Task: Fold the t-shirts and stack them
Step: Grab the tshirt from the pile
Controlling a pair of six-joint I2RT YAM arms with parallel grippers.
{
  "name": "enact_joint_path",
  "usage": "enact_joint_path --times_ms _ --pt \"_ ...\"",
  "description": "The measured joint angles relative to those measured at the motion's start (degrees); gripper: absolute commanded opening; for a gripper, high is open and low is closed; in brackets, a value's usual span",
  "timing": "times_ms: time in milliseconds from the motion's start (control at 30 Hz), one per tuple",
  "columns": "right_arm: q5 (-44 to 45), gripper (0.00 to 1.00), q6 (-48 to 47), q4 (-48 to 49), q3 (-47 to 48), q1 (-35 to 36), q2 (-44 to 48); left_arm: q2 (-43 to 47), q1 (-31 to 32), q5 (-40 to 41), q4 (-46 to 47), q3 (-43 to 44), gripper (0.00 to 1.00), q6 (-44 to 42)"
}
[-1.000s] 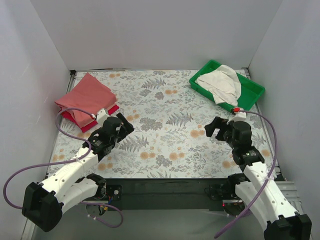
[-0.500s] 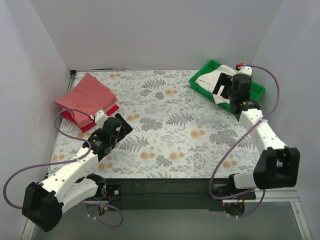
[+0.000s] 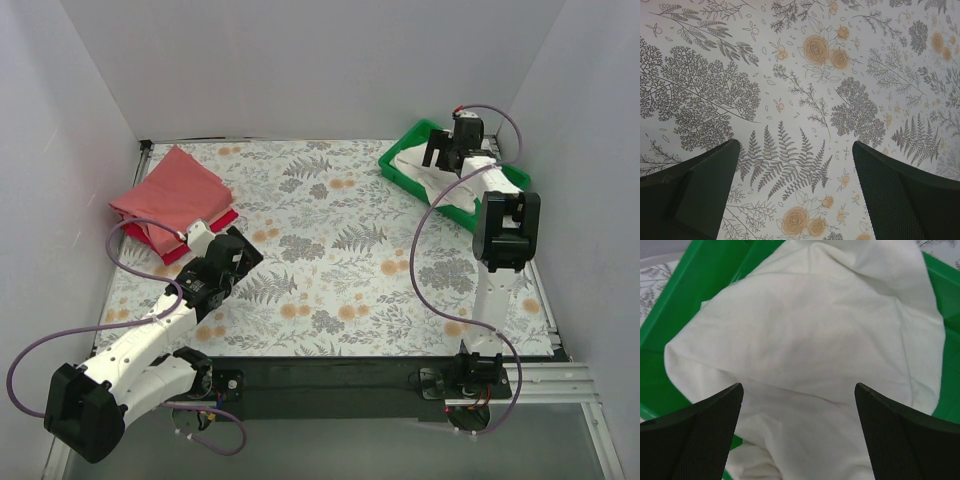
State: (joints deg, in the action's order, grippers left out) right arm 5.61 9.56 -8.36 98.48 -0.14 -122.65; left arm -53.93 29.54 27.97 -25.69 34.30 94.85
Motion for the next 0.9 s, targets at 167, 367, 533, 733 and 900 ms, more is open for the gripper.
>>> enact_joint_path --times_ms 167,367,533,733,900 --pt "-1.97 0.93 -0.35 -3.80 10.49 -0.61 -11.13 0.00 0.00 0.57 -0.04 0.00 0.96 0.11" --pt "-3.37 0.50 0.44 -5.31 13.07 -0.90 -13.90 0.00 0.00 0.85 -0.09 0.00 0.96 0.13" --pt "-4.15 0.01 0.28 -5.75 14.01 -0.87 -13.90 0.00 0.00 0.85 -0.39 0.00 0.96 0.20" --pt "-4.57 0.01 0.50 -8.22 14.69 -1.03 -11.37 0.66 0.00 0.81 -0.92 0.00 0.96 0.59" --pt "-6.82 0.01 0.46 -9.62 14.69 -1.03 -3.06 1.68 0.00 0.74 -1.03 -0.02 0.96 0.83"
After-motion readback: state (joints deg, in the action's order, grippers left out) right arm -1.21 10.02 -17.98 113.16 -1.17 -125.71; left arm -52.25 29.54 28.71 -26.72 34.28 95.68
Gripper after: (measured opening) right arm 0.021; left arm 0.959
